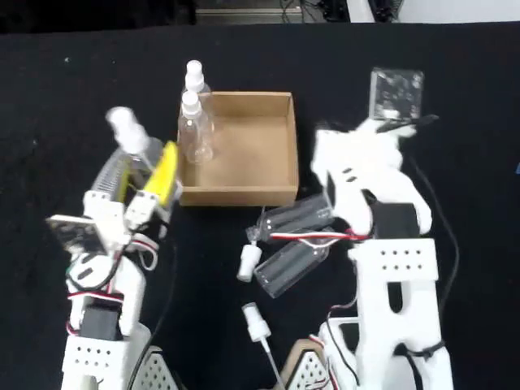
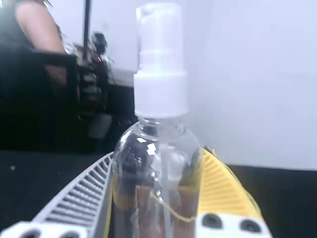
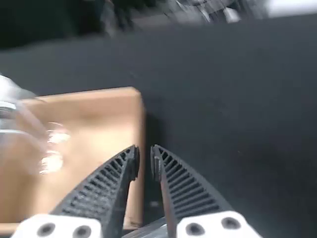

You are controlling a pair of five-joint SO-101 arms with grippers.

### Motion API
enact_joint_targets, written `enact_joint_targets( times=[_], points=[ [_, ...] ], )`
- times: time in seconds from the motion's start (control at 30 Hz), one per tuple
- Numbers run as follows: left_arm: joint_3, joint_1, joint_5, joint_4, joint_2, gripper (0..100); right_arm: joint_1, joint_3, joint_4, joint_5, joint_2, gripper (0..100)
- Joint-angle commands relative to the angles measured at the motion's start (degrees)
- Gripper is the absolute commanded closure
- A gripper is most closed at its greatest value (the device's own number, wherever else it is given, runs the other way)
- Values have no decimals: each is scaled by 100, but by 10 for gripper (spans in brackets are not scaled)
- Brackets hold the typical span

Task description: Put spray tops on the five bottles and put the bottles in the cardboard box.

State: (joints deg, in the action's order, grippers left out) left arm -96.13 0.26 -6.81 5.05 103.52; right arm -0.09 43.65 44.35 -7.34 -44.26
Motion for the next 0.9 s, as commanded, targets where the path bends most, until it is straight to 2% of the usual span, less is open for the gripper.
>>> enact_joint_targets(
  times=[0.0,0.17,0.3,0.57,0.87],
  points=[
    [-119,-13,44,-352,105,877,756,1666,-2084,-44,-251,976],
    [-119,154,-9,-765,62,877,905,2897,-3851,-18,-207,976],
    [-154,189,44,-1758,-642,877,914,3020,-4009,-9,-207,976],
    [277,497,44,-4360,-4000,877,923,3055,-4026,-9,-207,976],
    [1376,637,-9,-6409,-7613,877,932,3064,-4026,-9,-207,976]
  ],
)
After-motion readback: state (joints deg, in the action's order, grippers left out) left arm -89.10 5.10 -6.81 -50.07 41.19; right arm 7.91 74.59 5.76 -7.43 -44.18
